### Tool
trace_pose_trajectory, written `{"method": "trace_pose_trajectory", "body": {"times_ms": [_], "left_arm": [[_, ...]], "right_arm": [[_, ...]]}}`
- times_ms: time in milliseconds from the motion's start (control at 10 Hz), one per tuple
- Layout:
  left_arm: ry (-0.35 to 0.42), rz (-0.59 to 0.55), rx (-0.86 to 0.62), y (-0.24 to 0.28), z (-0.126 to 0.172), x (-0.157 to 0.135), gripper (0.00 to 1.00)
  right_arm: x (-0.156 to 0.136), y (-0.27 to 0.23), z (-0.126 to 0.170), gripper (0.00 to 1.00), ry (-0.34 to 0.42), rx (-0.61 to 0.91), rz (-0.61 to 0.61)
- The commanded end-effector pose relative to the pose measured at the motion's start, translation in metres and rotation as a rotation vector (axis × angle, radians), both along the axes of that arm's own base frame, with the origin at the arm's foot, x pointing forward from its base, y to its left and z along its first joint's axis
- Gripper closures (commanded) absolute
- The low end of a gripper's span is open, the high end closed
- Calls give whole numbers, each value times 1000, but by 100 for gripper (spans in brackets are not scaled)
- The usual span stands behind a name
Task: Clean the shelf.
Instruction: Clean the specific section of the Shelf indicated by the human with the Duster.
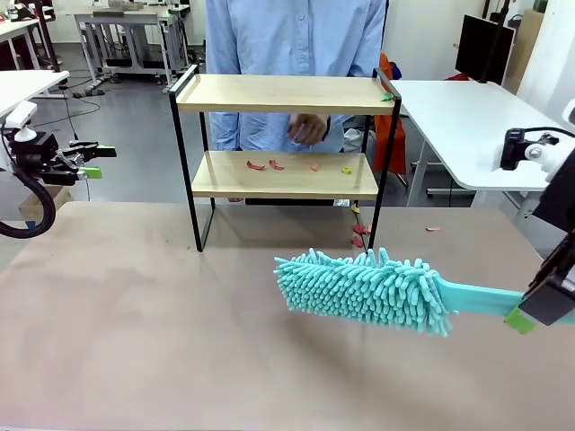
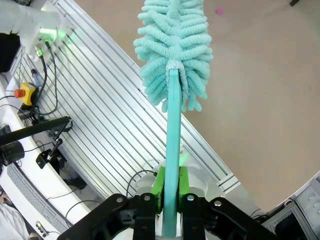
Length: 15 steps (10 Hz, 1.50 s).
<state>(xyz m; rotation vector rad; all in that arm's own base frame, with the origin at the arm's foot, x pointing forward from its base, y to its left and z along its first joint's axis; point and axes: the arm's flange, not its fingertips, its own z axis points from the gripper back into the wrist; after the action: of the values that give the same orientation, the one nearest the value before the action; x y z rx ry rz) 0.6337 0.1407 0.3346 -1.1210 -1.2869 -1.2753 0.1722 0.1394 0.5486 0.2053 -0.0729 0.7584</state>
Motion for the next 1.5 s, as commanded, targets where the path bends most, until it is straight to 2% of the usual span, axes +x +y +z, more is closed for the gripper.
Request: {"method": "trace_pose_trajectory", "body": {"times_ms": [0,1400], "left_arm": [[-3,-4,6,0,3,-2,0],[-3,-4,6,0,3,-2,0]], "right_arm": [[1,3,4,87,-7,28,-3],[1,3,4,87,-7,28,-3]]}}
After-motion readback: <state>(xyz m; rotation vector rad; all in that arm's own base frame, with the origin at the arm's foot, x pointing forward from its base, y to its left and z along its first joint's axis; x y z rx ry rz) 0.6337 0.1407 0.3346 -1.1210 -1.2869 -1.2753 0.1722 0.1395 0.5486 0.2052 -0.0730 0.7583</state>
